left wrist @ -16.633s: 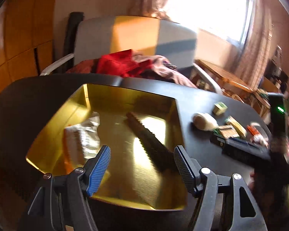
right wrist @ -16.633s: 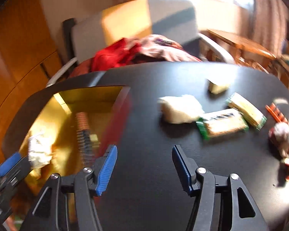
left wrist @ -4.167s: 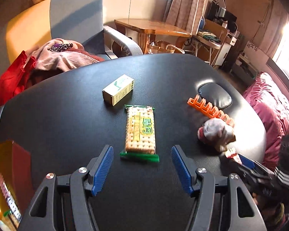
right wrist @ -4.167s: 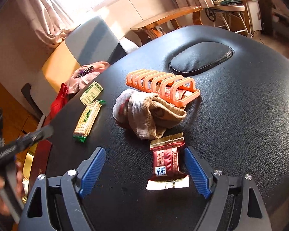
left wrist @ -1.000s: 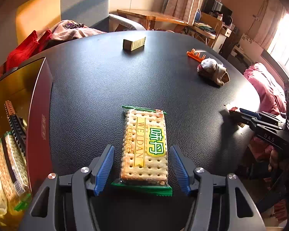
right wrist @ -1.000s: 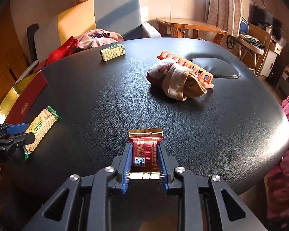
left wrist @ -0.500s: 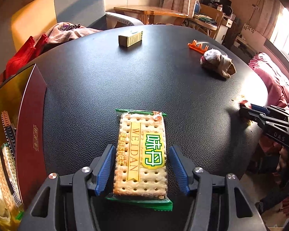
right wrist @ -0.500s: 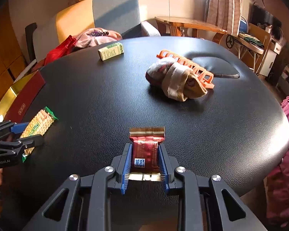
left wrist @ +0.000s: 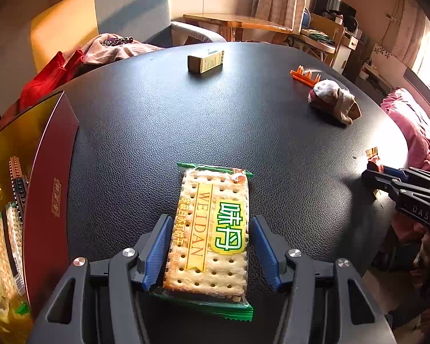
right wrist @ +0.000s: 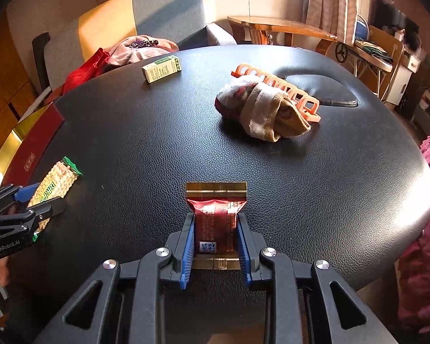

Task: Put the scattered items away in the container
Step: 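Lift and carry the cracker pack and candy bar toward the gold tray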

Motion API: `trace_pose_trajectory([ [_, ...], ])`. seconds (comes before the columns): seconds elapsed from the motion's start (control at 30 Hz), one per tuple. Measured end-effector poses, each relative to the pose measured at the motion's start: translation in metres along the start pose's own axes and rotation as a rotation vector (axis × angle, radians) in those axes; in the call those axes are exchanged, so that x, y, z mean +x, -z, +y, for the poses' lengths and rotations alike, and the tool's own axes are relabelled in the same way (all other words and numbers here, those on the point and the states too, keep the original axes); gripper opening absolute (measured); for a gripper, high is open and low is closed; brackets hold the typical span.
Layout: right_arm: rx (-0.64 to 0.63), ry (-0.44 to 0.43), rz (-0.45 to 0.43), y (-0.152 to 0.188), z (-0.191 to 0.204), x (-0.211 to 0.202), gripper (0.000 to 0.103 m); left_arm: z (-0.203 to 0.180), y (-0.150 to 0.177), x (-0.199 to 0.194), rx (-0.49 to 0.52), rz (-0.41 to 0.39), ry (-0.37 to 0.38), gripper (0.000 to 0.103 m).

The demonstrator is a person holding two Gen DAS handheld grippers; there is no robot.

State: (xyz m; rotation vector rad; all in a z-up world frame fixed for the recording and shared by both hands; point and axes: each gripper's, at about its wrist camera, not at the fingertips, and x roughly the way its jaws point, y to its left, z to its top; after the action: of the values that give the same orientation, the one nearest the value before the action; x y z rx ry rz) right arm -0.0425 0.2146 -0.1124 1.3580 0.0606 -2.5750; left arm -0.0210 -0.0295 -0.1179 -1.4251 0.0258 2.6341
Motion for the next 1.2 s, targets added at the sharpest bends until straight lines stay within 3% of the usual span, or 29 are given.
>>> trace_pose_trajectory([
  [0.1,0.012,0.016,-0.012,0.001,0.001,-0.001,0.025,0.002,0.002,-0.002,-0.011,-0.021,-0.007,0.051],
  [0.47,0.048,-0.028,-0.033,0.003,0.014,-0.003,0.025,0.009,0.014,-0.017,-0.048,-0.027,0.036,0.050],
  [0.93,0.009,-0.170,-0.029,-0.001,0.058,-0.004,0.024,0.003,0.013,-0.057,-0.017,-0.133,0.017,0.050],
  [1.2,-0.047,-0.273,-0.049,-0.016,0.099,-0.012,0.024,0.038,0.016,-0.090,-0.111,-0.195,-0.038,0.050],
])
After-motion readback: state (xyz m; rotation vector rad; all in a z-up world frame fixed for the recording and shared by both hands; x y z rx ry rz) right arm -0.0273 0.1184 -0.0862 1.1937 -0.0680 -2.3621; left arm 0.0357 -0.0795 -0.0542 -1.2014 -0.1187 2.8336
